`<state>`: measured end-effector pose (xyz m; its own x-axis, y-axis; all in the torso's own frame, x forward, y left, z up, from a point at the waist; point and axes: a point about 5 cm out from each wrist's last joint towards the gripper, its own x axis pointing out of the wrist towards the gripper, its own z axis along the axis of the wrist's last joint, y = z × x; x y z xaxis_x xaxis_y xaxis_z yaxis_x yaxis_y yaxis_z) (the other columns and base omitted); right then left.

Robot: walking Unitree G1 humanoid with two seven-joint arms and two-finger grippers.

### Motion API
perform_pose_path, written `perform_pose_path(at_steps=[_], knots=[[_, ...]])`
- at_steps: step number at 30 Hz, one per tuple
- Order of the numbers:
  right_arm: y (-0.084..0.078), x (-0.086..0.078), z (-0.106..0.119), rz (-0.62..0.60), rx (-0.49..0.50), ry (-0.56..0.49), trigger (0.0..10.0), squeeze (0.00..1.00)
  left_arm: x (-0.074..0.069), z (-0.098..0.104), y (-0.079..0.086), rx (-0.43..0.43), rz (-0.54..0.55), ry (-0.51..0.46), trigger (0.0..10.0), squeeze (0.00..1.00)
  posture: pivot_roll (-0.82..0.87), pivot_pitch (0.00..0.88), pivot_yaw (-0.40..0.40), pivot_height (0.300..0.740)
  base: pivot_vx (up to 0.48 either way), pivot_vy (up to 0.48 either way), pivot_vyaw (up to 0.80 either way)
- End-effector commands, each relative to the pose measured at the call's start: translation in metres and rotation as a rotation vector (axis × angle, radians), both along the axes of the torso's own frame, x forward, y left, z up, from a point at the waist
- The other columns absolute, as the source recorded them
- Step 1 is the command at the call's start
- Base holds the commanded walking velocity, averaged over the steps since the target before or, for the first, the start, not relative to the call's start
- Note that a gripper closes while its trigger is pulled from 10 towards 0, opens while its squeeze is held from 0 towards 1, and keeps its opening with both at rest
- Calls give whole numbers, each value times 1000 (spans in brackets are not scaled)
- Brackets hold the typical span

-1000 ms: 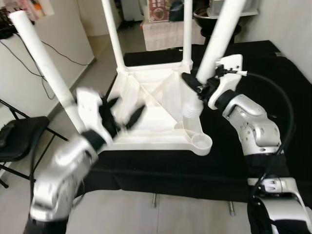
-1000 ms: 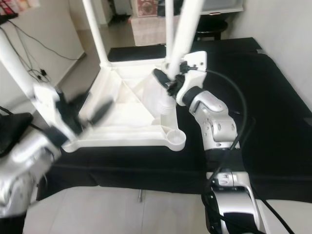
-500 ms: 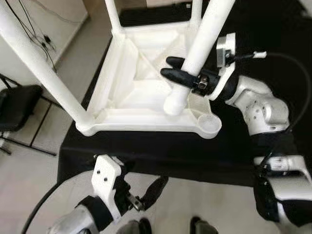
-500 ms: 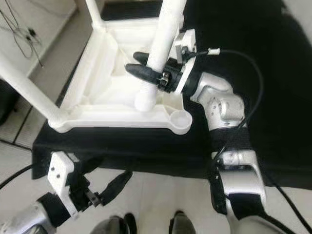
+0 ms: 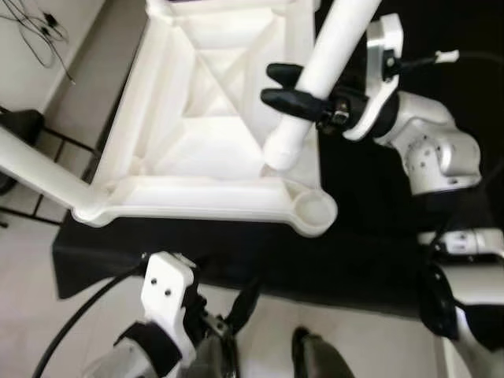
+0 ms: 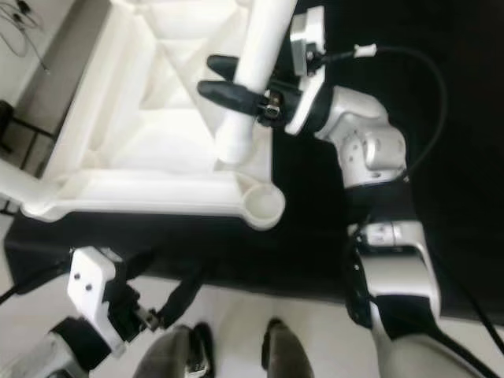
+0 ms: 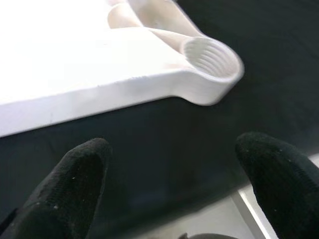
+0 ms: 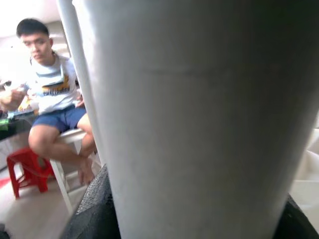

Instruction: Building children table

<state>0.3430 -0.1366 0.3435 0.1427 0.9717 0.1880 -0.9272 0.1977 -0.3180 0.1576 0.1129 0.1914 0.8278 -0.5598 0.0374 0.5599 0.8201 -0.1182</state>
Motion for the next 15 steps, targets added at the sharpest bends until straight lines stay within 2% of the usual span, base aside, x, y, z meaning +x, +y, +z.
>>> perform_pose_path(at_steps=[1, 6, 12, 15], knots=[[12, -6, 0, 70, -47, -41, 10000, 0, -1, -5, 4, 18, 33, 29, 10000, 0, -15, 400, 97, 740, 0, 0, 0], [10, -12, 4, 130, -88, -57, 10000, 0, -3, -9, 5, 14, 63, 49, 10000, 0, -29, 386, 85, 740, 0, 0, 0], [11, -18, 4, 162, -94, -75, 10000, 0, 6, -11, 6, 73, 102, 22, 10000, 0, -38, 364, 86, 740, 0, 0, 0], [11, -19, 3, 163, -90, -76, 10000, 0, 7, -12, 6, 76, 104, 22, 10000, 0, -38, 362, 86, 740, 0, 0, 0]])
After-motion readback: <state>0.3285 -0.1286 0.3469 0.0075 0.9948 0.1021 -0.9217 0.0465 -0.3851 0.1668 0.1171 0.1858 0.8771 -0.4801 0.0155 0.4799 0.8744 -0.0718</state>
